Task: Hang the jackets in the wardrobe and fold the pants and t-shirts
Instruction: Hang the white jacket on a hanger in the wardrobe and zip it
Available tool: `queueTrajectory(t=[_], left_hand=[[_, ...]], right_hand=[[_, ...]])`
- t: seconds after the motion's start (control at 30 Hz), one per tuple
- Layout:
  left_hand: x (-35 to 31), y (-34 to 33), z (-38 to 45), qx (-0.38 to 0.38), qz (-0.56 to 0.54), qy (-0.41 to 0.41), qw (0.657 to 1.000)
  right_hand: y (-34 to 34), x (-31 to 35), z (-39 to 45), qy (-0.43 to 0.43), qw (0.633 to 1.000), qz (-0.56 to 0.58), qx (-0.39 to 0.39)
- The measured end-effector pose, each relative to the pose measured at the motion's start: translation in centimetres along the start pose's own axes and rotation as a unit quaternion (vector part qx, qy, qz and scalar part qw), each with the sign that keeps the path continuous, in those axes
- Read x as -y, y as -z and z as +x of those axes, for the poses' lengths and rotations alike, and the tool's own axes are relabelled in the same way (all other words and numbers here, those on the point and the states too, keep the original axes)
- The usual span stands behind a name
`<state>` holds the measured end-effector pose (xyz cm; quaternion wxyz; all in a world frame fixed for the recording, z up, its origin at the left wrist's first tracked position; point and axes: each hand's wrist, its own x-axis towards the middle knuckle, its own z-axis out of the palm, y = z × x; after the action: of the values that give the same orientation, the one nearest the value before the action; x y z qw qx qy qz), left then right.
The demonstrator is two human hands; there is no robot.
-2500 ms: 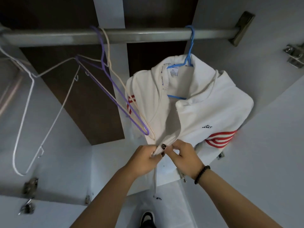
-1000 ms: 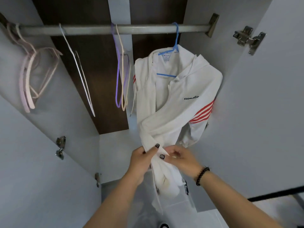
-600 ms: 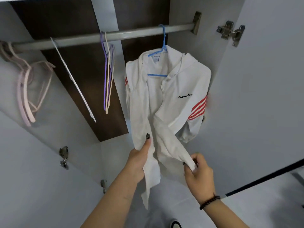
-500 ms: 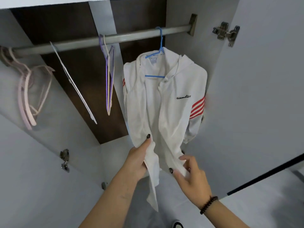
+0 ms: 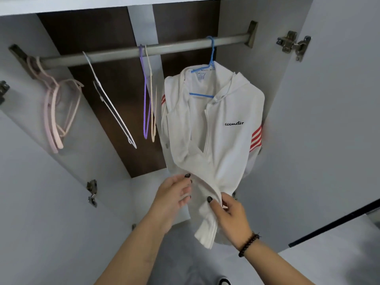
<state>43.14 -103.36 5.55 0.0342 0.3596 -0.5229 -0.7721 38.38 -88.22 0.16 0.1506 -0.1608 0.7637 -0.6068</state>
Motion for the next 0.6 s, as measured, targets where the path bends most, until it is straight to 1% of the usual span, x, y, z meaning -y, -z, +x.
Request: queueTrajectory(t=[0.03, 0.07, 0.13, 0.2, 0.27, 0.3, 0.33, 0.4, 0.5, 0.6], left_hand=[[1.5, 0.6, -0.5, -0.02, 0.048, 0.011, 0.999], [3.0, 1.1, -1.0, -0.024, 0.08, 0.031, 0.996], [5.8, 1.7, -1.7, -0.011, 0.087, 0.102, 0.991], [7.7, 1.8, -2.0, 0.014, 0.033, 0.17, 0.985], [8.6, 1.5, -2.0, 0.038, -0.056, 0.21, 0.975], [8.9, 1.2, -2.0, 0.038, -0.109, 0.222, 0.968], [8.9, 0.9, -2.1, 0.037, -0.154, 0.224, 0.962], [8.9, 0.6, -2.1, 0.034, -0.203, 0.214, 0.955], [8.9, 0.2, -2.3, 0.033, -0.211, 0.2, 0.956], [8.6, -0.5, -2.8, 0.034, -0.206, 0.15, 0.966]], right_hand=[[-0.1, 0.0, 0.1, -0.005, 1.0, 0.017, -0.011], [-0.1, 0.0, 0.3, -0.009, 0.999, 0.031, -0.023], [-0.2, 0.1, 0.4, -0.018, 0.998, 0.043, -0.04], [-0.3, 0.2, 0.4, -0.026, 0.998, 0.049, -0.039], [-0.4, 0.2, 0.3, -0.03, 0.998, 0.043, -0.026], [-0.5, 0.0, 0.3, -0.031, 0.998, 0.042, -0.019], [-0.6, -0.1, 0.2, -0.035, 0.999, 0.039, -0.012], [-0.6, -0.2, -0.2, -0.038, 0.999, 0.036, 0.0], [-0.5, -0.1, -0.5, -0.035, 0.999, 0.031, -0.001], [-0.3, 0.0, -0.5, -0.036, 0.998, 0.043, -0.003]])
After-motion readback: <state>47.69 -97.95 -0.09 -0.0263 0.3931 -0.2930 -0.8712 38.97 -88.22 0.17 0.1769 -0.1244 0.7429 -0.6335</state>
